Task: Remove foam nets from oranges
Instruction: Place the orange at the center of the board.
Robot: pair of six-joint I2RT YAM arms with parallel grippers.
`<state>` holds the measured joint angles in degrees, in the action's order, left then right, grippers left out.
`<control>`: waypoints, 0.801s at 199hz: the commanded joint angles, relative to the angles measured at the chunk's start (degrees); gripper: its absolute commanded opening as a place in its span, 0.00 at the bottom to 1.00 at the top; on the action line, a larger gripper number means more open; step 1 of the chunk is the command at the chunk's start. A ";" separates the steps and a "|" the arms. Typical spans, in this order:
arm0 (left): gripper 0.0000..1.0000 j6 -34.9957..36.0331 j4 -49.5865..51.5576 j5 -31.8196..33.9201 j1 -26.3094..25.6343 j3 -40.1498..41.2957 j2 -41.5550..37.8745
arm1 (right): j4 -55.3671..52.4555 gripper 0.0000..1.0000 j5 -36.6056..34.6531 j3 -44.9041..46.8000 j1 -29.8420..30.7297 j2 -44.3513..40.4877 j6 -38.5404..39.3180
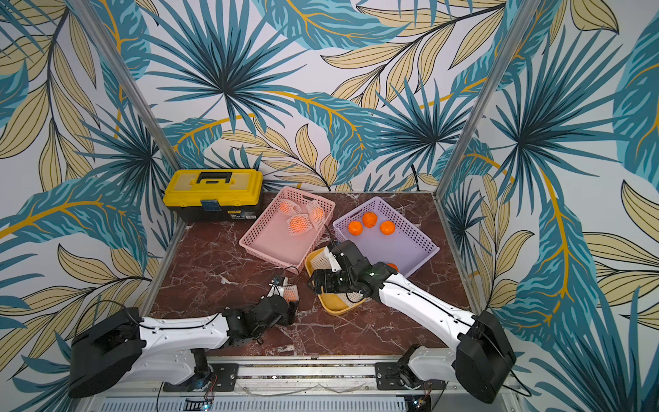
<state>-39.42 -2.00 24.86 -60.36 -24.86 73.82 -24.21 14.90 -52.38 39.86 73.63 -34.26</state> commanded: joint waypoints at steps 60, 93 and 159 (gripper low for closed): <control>1.00 -1.03 4.03 3.13 -0.25 3.60 -15.72 | 0.39 0.83 -0.68 0.10 0.56 2.15 -2.82; 1.00 -2.52 4.34 4.81 -0.10 6.46 -21.27 | 1.11 0.81 -2.04 -1.16 1.54 3.81 -3.10; 1.00 -5.37 3.76 -1.22 0.14 6.38 -16.16 | 1.21 0.78 -2.29 -3.81 2.55 7.09 -3.75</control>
<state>-43.79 1.65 27.07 -60.31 -17.41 56.14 -23.75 13.23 -54.41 41.67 79.26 -37.63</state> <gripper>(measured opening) 0.995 0.794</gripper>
